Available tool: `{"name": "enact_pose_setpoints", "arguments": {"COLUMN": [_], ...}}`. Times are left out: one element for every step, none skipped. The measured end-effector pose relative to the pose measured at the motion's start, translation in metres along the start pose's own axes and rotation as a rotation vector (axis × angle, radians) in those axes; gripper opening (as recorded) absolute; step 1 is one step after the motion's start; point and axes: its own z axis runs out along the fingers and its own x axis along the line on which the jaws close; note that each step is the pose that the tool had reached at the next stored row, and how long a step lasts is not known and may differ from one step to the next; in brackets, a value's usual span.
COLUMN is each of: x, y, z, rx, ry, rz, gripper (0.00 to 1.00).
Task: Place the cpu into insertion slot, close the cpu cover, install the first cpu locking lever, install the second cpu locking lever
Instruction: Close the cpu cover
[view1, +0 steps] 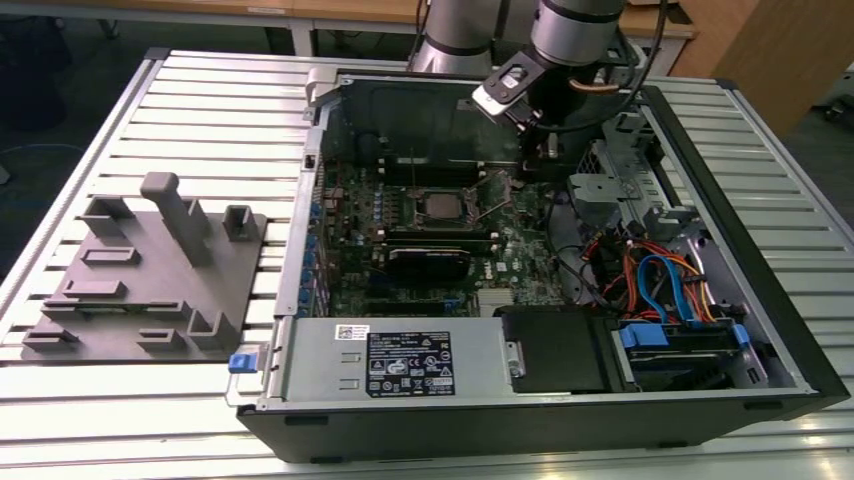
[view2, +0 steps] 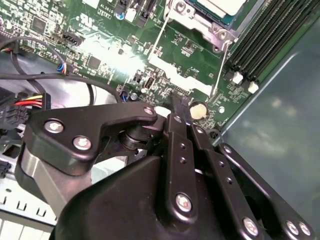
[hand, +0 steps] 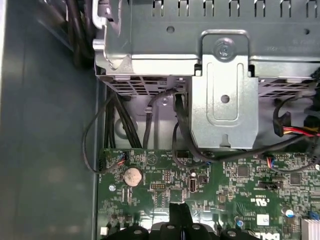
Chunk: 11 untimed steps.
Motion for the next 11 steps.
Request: {"name": "enact_pose_setpoints", "arguments": {"x": [0.0001,0.0005,0.0005,0.0005,0.0005,0.0005,0.0006,0.0007,0.0008,0.001,0.001], "y": [0.0003,0.0003,0.0003,0.0,-0.0004,-0.0011,-0.0024,-0.0037,-0.005,-0.0062,-0.0067], "z": [0.0019,0.0044,0.0055,0.0065,0.0074,0.0082,0.009,0.0095,0.01,0.0102,0.0104], "rx": [0.0,-0.0003,-0.0005,-0.0006,-0.0006,-0.0006,-0.0006,-0.0006,-0.0006,-0.0007,-0.0007], "ry": [0.0002,-0.0009,-0.001,-0.001,-0.001,-0.0011,-0.0011,-0.0013,-0.0011,-0.001,-0.001], "rz": [0.0,0.0,0.0,0.0,0.0,0.0,0.0,0.0,0.0,0.0,0.0], "gripper": [0.1,0.1,0.1,0.1,0.1,0.1,0.1,0.1,0.1,0.1,0.1]}}
